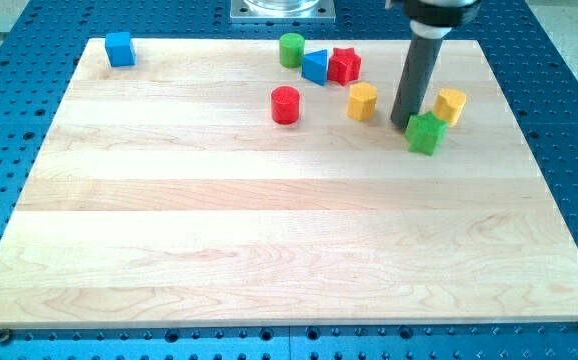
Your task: Move the yellow heart to the right of the green star
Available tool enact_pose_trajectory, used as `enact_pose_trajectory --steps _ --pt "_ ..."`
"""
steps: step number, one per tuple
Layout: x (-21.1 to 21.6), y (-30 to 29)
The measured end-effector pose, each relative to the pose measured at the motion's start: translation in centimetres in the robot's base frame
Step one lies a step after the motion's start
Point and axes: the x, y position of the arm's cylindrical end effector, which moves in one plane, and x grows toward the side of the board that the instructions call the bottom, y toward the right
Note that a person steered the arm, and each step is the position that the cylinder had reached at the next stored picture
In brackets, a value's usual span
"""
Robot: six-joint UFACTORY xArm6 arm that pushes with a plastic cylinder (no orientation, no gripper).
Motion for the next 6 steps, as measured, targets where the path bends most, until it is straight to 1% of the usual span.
enact_pose_trajectory --steps 1,2,3,4,5,6 --pt "-4.4 0.6" --pt "-5.3 6.6" --pt "0.0 7.8" --pt "-0.3 3.7" --pt "-4.4 1.4" --pt "-4.5 -4.7"
